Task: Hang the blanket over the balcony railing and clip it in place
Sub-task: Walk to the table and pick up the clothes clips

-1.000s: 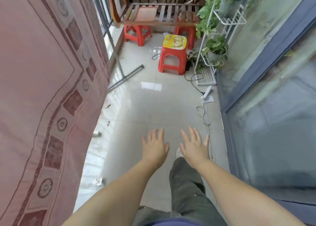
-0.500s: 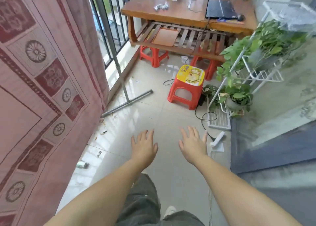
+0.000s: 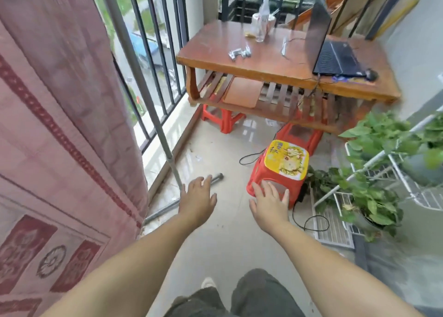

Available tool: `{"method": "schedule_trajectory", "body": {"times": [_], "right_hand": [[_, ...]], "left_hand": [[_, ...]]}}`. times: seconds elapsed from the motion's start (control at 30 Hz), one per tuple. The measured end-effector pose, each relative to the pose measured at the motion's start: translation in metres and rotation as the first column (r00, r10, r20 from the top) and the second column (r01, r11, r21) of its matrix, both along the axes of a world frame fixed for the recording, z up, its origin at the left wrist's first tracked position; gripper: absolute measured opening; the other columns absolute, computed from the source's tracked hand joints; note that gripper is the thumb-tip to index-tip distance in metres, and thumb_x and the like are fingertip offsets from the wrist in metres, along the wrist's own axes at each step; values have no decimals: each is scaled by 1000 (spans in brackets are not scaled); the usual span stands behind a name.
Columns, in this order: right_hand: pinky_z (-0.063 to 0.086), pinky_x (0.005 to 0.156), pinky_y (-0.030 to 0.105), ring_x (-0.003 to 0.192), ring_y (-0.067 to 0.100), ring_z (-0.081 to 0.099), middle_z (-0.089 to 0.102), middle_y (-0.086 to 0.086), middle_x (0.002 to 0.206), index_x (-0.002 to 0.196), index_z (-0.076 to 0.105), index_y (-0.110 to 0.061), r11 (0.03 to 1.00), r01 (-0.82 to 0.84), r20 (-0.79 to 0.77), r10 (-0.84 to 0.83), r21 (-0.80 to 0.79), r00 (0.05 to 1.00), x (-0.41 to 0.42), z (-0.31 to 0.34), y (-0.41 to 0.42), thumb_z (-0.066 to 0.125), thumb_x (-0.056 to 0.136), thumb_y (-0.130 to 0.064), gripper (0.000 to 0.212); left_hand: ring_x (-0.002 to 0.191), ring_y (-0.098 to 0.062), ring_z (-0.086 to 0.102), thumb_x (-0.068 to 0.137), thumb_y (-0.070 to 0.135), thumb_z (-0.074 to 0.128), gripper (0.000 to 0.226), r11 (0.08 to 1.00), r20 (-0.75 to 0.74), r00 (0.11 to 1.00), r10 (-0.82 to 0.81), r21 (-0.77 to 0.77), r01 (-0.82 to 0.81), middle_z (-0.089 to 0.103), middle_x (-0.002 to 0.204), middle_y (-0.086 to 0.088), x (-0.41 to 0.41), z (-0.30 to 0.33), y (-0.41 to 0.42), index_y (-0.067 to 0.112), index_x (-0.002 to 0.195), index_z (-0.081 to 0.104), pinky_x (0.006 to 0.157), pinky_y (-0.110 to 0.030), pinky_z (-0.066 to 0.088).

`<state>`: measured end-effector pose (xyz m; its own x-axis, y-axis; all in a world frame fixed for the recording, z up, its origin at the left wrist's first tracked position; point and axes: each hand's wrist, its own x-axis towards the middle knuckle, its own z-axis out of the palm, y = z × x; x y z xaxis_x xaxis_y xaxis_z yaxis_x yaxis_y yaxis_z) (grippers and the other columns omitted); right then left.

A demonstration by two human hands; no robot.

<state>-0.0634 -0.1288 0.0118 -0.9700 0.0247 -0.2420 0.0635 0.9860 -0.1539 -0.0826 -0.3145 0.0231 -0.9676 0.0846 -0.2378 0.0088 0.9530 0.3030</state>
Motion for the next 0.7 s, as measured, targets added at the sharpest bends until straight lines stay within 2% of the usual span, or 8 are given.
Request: {"method": "schedule_trajectory", "body": {"times": [0.27,0.47,0.7], "right_hand": [[4,112,58,142,17,14,21,1,152,143,22,-25,1000,-10,30,9,11,1000,-176,-7,19,30,95,-34,50],[6,113,56,143,18,13,17,2,155,145,18,-26,996,-78,23,77,48,997,-325,-3,49,29,95,-35,51],[3,114,57,144,19,9,12,2,156,146,14,-26,997,-66,111,61,39,992,-456,2,60,25,97,-33,51]], "left_hand": [[134,-22,32,94,34,37,52,999,-15,1000,-25,-23,25,34,146,-4,-164,-8,9,21,143,23,115,-45,18],[132,-23,35,94,34,38,51,999,-51,998,43,-19,-44,37,143,-3,-303,-2,34,22,142,26,113,-42,23],[133,-24,35,94,35,38,50,1000,30,999,24,-4,-23,36,145,-4,-415,1,50,20,140,27,113,-43,24]]}}
